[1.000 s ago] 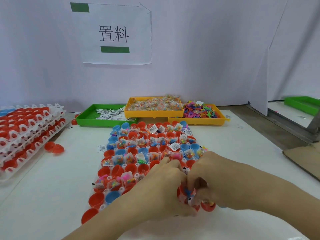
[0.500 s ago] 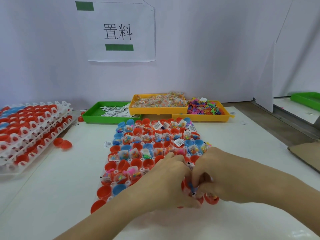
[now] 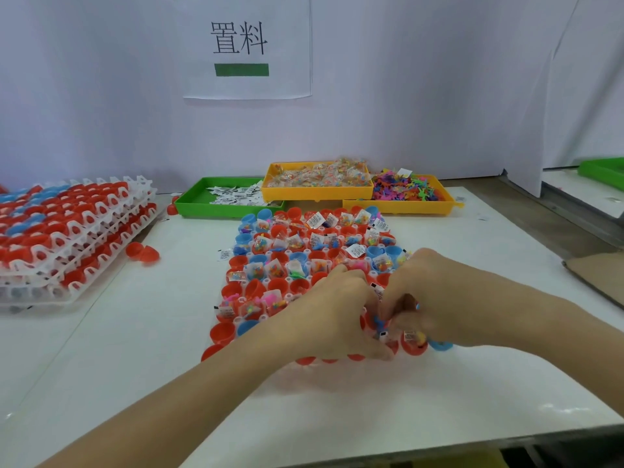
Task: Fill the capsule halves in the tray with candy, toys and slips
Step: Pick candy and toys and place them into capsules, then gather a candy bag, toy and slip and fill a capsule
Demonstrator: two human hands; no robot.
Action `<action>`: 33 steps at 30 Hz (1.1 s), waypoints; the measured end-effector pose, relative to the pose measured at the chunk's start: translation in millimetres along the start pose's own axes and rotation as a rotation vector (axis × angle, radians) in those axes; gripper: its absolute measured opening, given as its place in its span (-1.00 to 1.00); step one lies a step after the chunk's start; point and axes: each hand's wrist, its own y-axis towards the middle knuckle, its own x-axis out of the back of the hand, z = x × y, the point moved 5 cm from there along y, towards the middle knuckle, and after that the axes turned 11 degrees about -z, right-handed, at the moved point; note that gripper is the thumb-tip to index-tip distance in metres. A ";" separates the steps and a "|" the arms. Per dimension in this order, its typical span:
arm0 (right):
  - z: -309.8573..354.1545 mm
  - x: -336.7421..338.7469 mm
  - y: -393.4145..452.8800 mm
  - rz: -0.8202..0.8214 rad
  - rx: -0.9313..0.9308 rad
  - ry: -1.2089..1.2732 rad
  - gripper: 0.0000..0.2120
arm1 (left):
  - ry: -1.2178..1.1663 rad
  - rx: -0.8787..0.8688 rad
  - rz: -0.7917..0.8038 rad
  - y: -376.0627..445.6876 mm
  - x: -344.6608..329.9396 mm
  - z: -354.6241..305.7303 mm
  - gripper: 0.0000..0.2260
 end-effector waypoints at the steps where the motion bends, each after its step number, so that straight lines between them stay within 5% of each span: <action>1: 4.1 -5.6 -0.3 -0.028 0.072 0.070 -0.91 | -0.002 -0.004 -0.002 0.3 -0.3 0.2 -0.59; 16: -2.3 -9.1 2.4 -0.119 0.076 0.048 -0.89 | -0.039 0.014 0.010 1.8 0.9 4.0 -0.61; 27: -21.4 26.8 0.8 -0.339 -0.011 0.048 -0.80 | -0.125 -0.054 -0.165 6.0 15.1 4.4 -0.81; 33: -59.8 34.2 6.6 -0.466 -0.109 0.113 -0.83 | -0.191 0.064 -0.379 16.7 50.4 39.3 -0.92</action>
